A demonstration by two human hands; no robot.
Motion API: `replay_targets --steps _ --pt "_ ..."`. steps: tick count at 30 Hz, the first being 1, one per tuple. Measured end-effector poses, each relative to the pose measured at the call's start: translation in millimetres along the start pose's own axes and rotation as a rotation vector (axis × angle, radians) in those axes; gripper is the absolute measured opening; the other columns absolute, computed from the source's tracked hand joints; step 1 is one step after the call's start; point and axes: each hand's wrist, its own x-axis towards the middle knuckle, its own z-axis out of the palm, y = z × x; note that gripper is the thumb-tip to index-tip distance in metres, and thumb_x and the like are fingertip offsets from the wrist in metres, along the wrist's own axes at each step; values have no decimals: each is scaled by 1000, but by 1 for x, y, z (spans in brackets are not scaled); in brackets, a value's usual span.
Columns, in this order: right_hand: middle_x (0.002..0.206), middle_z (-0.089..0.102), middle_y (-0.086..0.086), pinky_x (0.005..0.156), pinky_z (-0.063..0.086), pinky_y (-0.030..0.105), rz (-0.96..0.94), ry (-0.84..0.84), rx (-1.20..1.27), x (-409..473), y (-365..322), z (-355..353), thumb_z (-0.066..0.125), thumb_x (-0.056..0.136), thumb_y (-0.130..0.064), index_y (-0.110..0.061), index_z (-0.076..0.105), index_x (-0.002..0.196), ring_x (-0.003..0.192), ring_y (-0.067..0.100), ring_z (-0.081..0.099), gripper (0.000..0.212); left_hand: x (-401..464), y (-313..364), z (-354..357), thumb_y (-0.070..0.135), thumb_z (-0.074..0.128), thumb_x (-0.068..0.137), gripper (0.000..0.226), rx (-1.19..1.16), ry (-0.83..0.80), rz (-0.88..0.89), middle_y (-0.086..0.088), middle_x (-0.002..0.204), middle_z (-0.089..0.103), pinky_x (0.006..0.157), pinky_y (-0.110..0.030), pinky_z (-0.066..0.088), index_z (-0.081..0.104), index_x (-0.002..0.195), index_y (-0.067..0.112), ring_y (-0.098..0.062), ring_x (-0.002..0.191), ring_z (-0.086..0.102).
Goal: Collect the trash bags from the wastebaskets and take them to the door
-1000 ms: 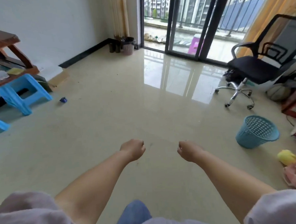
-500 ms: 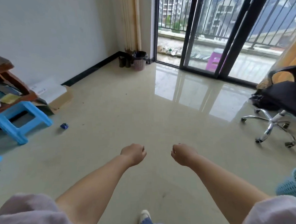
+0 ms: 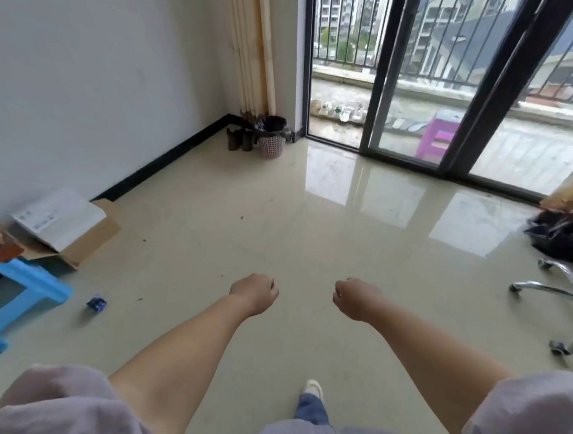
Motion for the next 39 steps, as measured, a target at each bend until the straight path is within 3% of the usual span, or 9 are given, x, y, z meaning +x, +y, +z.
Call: replay_targets --steps 11,25,31,39 --pt "125 55 12 90 43 33 -58 -4 -73 266 15 -148 31 97 -30 -9 55 119 115 30 54 38 244 -24 -123 30 34 96 35 -59 24 -69 -9 112 65 78 -31 46 63 106 11 -31 101 61" --pt "119 56 11 75 37 29 1 65 13 587 -14 -316 29 97 -25 -7 56 108 107 29 56 34 573 -88 -322 28 34 96 33 16 42 -1 -10 113 64 80 -33 46 60 107 11 -31 100 61" --pt "116 56 10 74 38 29 29 30 16 719 8 -361 30 95 -25 -8 57 105 105 29 56 34 710 -95 -364 28 36 95 30 -11 4 -21 -8 110 64 75 -31 43 60 104 12 -29 96 58" --pt "116 57 11 78 42 31 -9 -19 -49 892 52 -449 30 96 -25 -7 57 107 105 30 57 34 883 -86 -431 28 34 95 31 -81 -28 -116 -10 116 62 82 -31 44 58 108 13 -30 105 57"
